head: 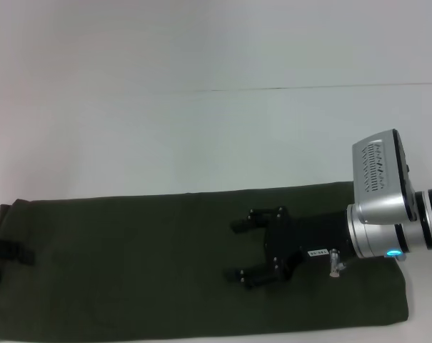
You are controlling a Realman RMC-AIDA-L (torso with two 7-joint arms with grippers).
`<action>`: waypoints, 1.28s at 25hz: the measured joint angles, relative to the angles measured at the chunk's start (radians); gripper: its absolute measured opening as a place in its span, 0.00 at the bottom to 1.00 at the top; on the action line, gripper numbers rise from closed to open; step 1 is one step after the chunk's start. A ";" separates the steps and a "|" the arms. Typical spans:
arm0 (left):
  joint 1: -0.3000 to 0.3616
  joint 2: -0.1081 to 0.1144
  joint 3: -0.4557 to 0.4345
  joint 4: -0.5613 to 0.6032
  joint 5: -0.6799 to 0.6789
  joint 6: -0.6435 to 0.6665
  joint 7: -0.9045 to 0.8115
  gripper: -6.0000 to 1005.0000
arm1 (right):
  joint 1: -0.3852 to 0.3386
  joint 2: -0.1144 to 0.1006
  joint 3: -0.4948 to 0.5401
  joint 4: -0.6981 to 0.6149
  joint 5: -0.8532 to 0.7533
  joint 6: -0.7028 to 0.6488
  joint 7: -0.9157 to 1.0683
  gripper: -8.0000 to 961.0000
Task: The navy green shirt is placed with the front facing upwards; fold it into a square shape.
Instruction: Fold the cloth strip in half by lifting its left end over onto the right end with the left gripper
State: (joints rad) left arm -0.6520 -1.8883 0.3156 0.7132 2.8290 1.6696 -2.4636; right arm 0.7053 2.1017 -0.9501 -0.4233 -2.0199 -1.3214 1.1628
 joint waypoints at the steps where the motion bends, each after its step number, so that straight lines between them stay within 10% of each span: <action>1: 0.000 0.000 -0.001 0.003 0.000 -0.003 0.000 0.89 | 0.000 0.000 0.000 0.000 0.002 0.000 0.000 0.95; 32: 0.014 0.002 0.028 0.032 0.027 -0.067 -0.016 0.89 | 0.003 -0.002 -0.002 -0.001 0.003 0.015 0.000 0.95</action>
State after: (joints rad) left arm -0.6382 -1.8867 0.3439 0.7452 2.8563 1.6022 -2.4798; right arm 0.7085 2.0999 -0.9523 -0.4246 -2.0173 -1.3065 1.1628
